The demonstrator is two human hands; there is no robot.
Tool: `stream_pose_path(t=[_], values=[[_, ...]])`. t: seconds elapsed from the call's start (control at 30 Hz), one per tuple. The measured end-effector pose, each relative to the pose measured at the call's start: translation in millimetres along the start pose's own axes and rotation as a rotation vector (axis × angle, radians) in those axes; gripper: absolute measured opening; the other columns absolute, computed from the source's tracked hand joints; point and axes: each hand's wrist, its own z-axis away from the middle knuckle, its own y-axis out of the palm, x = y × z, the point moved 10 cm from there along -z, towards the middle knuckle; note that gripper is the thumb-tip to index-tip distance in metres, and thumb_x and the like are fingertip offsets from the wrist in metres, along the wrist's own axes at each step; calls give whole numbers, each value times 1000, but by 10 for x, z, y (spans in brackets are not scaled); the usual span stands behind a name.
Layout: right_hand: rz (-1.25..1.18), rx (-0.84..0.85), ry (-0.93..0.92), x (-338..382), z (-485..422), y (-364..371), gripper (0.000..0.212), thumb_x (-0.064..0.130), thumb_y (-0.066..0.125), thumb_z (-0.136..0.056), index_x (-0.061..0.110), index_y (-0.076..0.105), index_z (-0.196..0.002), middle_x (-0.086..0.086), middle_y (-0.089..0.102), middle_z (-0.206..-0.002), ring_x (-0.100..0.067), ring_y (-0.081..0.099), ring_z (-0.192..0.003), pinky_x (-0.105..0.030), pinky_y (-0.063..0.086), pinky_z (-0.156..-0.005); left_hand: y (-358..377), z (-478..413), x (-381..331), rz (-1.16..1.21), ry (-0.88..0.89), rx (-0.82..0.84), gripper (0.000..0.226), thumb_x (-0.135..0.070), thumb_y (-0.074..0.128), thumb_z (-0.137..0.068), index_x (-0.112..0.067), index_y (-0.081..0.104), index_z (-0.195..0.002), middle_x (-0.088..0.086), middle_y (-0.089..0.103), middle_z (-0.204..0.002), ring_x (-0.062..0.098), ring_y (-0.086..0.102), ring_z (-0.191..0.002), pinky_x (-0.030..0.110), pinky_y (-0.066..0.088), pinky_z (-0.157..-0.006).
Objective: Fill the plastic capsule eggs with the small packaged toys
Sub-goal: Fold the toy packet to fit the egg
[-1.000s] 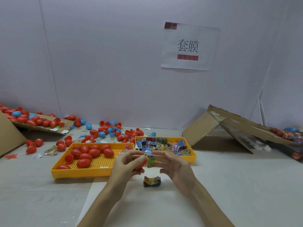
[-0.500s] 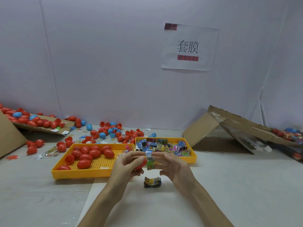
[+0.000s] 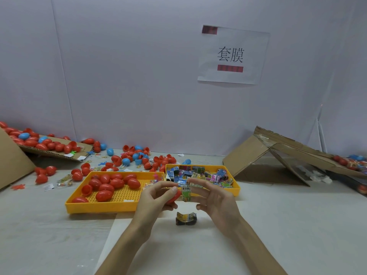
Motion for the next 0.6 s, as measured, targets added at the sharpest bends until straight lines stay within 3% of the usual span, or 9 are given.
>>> stream_pose_path(t=[0.1, 0.6], values=[[-21, 11, 0, 4, 1, 7, 47, 42, 49, -87, 19, 75, -119, -7, 74, -102, -21, 66, -89, -30, 44, -70, 11, 3, -1, -20, 3, 6, 13, -26, 73, -88, -21, 76, -100, -5, 75, -85, 22, 73, -70, 25, 58, -64], [17, 51, 6, 7, 25, 83, 45, 43, 46, -94, 21, 72, -123, -23, 66, -126, -26, 67, -100, -33, 46, -79, 69, 8, 6, -58, 8, 65, 18, -21, 76, -86, -23, 77, -104, -4, 75, -89, 14, 71, -72, 22, 57, -66]])
